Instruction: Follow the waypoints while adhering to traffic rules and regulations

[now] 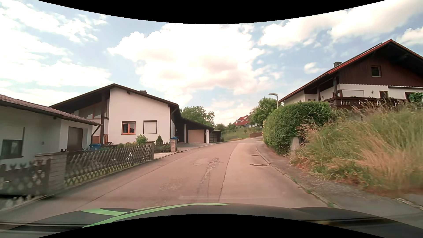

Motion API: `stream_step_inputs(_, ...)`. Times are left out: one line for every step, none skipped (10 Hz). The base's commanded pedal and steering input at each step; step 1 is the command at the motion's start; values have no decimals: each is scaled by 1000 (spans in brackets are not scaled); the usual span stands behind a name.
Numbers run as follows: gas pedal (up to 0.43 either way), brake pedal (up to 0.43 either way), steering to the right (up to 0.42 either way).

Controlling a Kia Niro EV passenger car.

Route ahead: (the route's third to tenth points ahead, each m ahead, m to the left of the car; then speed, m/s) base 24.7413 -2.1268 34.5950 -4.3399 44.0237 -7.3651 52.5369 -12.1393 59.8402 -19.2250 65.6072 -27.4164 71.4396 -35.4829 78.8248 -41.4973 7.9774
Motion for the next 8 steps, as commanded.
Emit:
stream_step_inputs(110, 0, 34)
stream_step_inputs(110, 0, 34)
stream_step_inputs(110, 0, 34)
stream_step_inputs(110, 0, 34)
stream_step_inputs(110, 0, 34)
stream_step_inputs(110, 0, 34)
stream_step_inputs(110, 0, 34)
stream_step_inputs(110, 0, 34)
